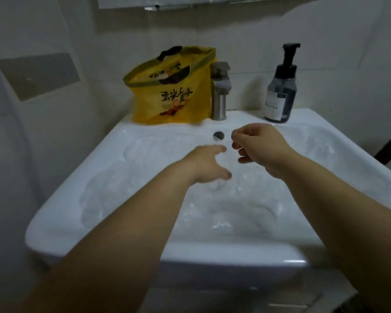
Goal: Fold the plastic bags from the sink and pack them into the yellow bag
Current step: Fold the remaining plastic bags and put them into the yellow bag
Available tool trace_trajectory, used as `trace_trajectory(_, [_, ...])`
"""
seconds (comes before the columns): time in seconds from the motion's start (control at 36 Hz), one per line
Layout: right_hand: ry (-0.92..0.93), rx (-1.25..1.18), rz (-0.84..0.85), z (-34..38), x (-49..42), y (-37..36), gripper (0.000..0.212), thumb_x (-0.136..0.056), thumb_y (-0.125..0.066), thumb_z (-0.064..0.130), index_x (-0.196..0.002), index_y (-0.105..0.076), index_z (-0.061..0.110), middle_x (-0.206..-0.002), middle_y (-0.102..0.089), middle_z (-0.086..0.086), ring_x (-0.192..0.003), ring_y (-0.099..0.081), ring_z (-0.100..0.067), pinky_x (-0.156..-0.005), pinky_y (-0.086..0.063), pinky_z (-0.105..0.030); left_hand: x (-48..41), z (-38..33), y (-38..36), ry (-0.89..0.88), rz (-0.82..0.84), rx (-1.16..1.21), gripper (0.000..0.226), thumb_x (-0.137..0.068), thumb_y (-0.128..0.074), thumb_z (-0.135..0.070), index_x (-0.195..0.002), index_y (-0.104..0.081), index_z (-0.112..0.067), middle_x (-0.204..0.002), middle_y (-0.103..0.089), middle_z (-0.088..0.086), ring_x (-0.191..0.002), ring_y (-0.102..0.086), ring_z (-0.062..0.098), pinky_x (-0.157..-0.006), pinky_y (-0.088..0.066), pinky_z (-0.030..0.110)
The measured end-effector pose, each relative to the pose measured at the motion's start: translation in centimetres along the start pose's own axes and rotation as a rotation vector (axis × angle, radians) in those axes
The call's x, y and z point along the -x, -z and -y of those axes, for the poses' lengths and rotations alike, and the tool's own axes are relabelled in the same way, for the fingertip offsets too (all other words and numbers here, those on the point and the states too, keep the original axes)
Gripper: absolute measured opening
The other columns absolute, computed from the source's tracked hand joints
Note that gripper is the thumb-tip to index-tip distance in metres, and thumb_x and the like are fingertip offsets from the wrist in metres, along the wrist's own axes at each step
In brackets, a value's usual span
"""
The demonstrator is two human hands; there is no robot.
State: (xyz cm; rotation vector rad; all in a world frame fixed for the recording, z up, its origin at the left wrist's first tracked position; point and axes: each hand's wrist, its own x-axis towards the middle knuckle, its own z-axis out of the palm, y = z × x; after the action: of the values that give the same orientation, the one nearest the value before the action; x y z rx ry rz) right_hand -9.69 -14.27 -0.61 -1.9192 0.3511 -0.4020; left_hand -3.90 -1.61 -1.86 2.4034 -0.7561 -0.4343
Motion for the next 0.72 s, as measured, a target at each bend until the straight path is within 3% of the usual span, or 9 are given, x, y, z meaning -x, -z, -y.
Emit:
trace_trajectory(0.08, [-0.084, 0.021, 0.043, -2.1, 0.8, -0.3, 0.022, -0.094, -0.056, 0.013, -0.115, -0.063, 0.01, -0.092, -0.062, -0.005, -0.075, -0.057, -0.014, -0.057, -0.054, -0.021, 0.3, 1.4, -1.9, 0.058, 0.108, -0.157, 0.076, -0.085, -0.072, -0.022, -0.15, -0.034, -0.027, -0.153, -0.036, 0.003, -0.132, -0.044, 0.024, -0.1, -0.042, 0.028])
trace_trajectory(0.17, [-0.146, 0.163, 0.188, -3.0, 1.1, -0.9, 0.039, -0.091, -0.059, 0.009, -0.129, -0.055, 0.014, -0.107, -0.059, -0.009, -0.079, -0.057, -0.015, -0.056, -0.053, -0.02, 0.2, 2.4, -2.1, 0.11, 0.026, -0.234, 0.05, -0.088, -0.068, -0.018, -0.136, -0.055, -0.021, -0.135, -0.055, 0.004, -0.119, -0.054, 0.023, -0.093, -0.045, 0.026])
trace_trajectory(0.22, [-0.18, 0.171, 0.28, -3.1, 1.4, -1.4, 0.049, -0.089, -0.062, 0.01, -0.136, -0.049, 0.014, -0.115, -0.058, -0.011, -0.083, -0.058, -0.017, -0.06, -0.056, -0.023, 0.0, 2.8, -2.0, 0.098, -0.094, -0.221, 0.025, -0.089, -0.066, -0.021, -0.113, -0.068, -0.018, -0.114, -0.065, 0.005, -0.102, -0.059, 0.023, -0.08, -0.047, 0.027])
trace_trajectory(0.28, [-0.204, 0.217, 0.347, -3.3, 1.6, -1.8, 0.063, -0.087, -0.067, 0.019, -0.143, -0.039, 0.016, -0.124, -0.055, -0.01, -0.091, -0.061, -0.02, -0.071, -0.059, -0.03, -0.1, 2.8, -2.0, 0.041, -0.172, -0.077, 0.013, -0.09, -0.065, -0.025, -0.09, -0.069, -0.013, -0.086, -0.064, 0.002, -0.08, -0.058, 0.02, -0.063, -0.042, 0.025])
trace_trajectory(0.36, [-0.235, 0.312, 0.384, -3.7, 1.6, -2.0, 0.078, -0.085, -0.069, 0.038, -0.148, -0.027, 0.02, -0.132, -0.048, -0.006, -0.095, -0.06, -0.02, -0.076, -0.059, -0.032, -0.3, 2.2, -1.7, -0.024, -0.27, 0.246, 0.02, -0.091, -0.065, -0.03, -0.077, -0.065, -0.015, -0.078, -0.061, 0.0, -0.074, -0.055, 0.015, -0.063, -0.042, 0.025])
trace_trajectory(0.47, [-0.203, 0.14, 0.209, -3.6, 0.5, -1.6, 0.047, -0.092, -0.062, 0.031, -0.133, -0.047, 0.014, -0.118, -0.054, -0.009, -0.084, -0.056, -0.015, -0.061, -0.055, -0.024, -0.5, 1.9, -0.8, -0.016, -0.372, 0.5, 0.028, -0.092, -0.063, -0.037, -0.075, -0.06, -0.015, -0.075, -0.057, 0.0, -0.071, -0.052, 0.013, -0.065, -0.042, 0.025])
trace_trajectory(0.56, [-0.228, -0.064, 0.145, -3.1, -0.2, -1.4, 0.023, -0.091, -0.061, 0.012, -0.114, -0.056, 0.012, -0.115, -0.057, -0.013, -0.094, -0.061, -0.025, -0.074, -0.059, -0.033, -0.7, 2.3, -0.3, -0.016, -0.43, 0.605, 0.034, -0.091, -0.061, -0.044, -0.074, -0.057, -0.015, -0.08, -0.058, 0.008, -0.079, -0.055, 0.022, -0.082, -0.051, 0.042])
trace_trajectory(0.61, [-0.198, -0.085, 0.07, -2.9, -0.6, -1.5, 0.022, -0.09, -0.056, 0.002, -0.109, -0.057, 0.014, -0.114, -0.059, -0.012, -0.096, -0.063, -0.029, -0.079, -0.057, -0.034, -0.9, 2.5, 0.1, -0.019, -0.468, 0.645, 0.036, -0.092, -0.059, -0.045, -0.072, -0.055, -0.016, -0.08, -0.058, 0.008, -0.08, -0.057, 0.023, -0.091, -0.051, 0.048])
trace_trajectory(0.72, [-0.095, -0.066, -0.193, -3.3, -1.6, -1.1, 0.031, -0.093, -0.05, 0.003, -0.119, -0.055, 0.018, -0.113, -0.055, -0.001, -0.093, -0.056, -0.018, -0.071, -0.047, -0.024, -1.2, 2.3, 0.3, -0.02, -0.524, 0.569, 0.038, -0.096, -0.052, -0.047, -0.075, -0.049, -0.015, -0.071, -0.049, 0.002, -0.069, -0.047, 0.017, -0.066, -0.042, 0.031])
